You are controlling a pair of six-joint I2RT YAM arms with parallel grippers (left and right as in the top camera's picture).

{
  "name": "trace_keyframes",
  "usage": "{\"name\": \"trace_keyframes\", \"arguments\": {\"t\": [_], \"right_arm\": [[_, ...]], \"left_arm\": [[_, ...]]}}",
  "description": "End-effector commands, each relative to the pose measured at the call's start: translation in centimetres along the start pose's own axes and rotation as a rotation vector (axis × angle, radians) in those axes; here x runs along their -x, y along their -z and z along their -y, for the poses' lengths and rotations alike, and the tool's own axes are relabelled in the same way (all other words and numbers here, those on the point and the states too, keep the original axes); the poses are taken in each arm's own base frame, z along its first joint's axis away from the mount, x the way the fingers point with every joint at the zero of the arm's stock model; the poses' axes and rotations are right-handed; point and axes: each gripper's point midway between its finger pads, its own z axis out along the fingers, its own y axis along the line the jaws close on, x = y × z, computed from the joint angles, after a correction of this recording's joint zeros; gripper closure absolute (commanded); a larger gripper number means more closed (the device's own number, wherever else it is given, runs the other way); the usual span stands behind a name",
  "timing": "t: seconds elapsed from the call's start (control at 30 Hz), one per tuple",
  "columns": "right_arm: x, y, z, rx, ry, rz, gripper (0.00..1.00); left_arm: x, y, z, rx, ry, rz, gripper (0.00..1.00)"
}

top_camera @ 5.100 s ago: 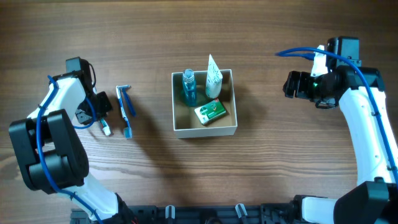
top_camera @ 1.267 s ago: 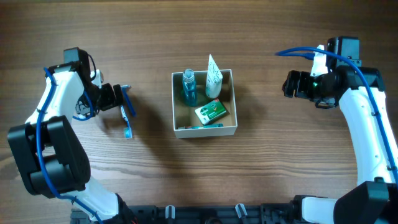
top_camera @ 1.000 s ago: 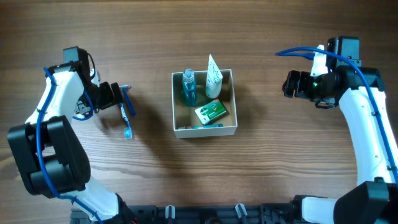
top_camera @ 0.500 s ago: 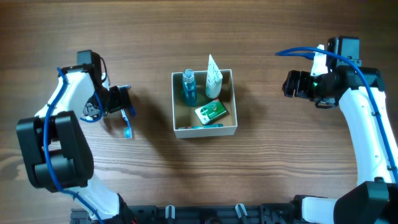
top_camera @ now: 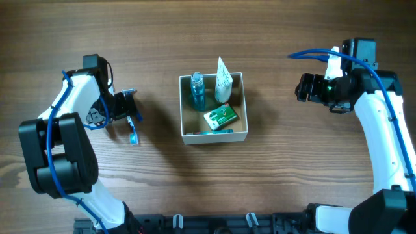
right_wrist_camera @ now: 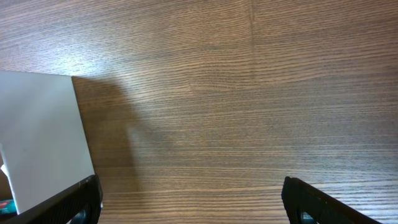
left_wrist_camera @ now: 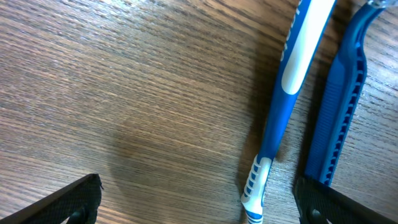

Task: Pack container
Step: 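Lower the left gripper and grasp the blue-white toothbrush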

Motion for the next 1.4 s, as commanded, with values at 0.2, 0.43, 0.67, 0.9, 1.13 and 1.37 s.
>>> {"name": "trace_keyframes", "arguments": {"t": [0.2, 0.43, 0.67, 0.9, 1.13, 1.37], "right_arm": [[0.1, 0.0, -0.1, 0.008, 0.003, 0.003, 0.07], [0.1, 0.0, -0.1, 0.009, 0.004, 0.002, 0.07], [0.1, 0.0, -0.1, 0.008, 0.004, 0.003, 0.07], [0.1, 0.0, -0.1, 0.008, 0.003, 0.003, 0.07], [0.1, 0.0, -0.1, 0.008, 0.004, 0.003, 0.07], [0.1, 0.0, -0.1, 0.009, 0.004, 0.003, 0.07]], "left_arm": [[-1.3, -2.2, -0.7, 0.046, 0.022, -0.067, 0.0], [-1.8, -2.9, -0.6, 0.042, 0.023, -0.098, 0.04], [-1.8, -2.9, -0.5, 0.036, 0.024, -0.1, 0.67], [-2.0, -2.9, 0.3, -0.009, 0.026, -0.111, 0.78], [-2.0, -2.9, 0.3, -0.009, 0.026, -0.111, 0.87], [-2.0, -2.9, 0.3, -0.009, 0.026, -0.11, 0.96]]}}
